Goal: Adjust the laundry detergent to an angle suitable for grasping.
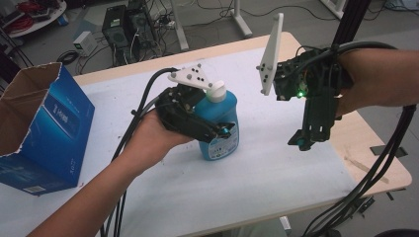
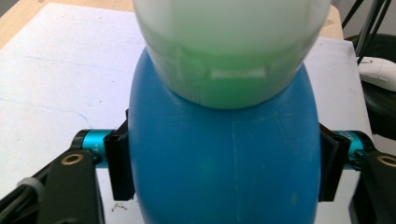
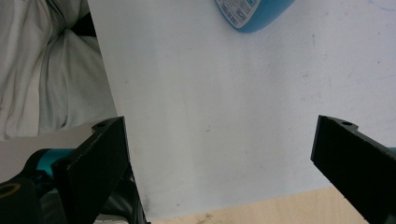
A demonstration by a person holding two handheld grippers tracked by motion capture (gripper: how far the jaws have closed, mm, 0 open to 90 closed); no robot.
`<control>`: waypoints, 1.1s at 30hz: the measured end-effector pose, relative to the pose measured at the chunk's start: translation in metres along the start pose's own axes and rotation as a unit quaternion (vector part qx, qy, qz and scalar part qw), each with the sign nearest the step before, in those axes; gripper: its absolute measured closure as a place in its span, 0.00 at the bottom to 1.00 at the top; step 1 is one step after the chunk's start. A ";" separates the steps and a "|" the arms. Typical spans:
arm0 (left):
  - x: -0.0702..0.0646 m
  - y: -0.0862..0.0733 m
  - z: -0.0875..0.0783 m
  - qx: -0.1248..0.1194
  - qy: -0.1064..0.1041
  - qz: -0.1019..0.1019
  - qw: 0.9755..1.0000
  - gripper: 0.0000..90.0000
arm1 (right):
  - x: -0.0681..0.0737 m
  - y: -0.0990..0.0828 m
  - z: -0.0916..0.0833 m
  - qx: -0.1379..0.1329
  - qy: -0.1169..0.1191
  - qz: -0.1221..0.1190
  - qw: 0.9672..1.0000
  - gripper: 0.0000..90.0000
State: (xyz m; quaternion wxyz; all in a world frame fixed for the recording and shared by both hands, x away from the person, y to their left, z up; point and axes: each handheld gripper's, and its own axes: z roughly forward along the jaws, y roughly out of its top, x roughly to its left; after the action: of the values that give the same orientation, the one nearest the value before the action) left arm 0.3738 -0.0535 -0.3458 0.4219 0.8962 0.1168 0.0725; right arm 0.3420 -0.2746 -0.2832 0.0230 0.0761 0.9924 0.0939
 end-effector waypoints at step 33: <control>0.001 0.000 0.001 0.003 -0.006 0.004 1.000 0.47 | 0.000 -0.002 0.003 -0.002 0.002 0.002 1.000 0.04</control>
State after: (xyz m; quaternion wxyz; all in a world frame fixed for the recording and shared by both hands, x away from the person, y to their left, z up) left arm 0.3749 -0.0539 -0.3463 0.4194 0.8984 0.1112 0.0680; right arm 0.3421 -0.2762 -0.2869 0.0213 0.0779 0.9921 0.0957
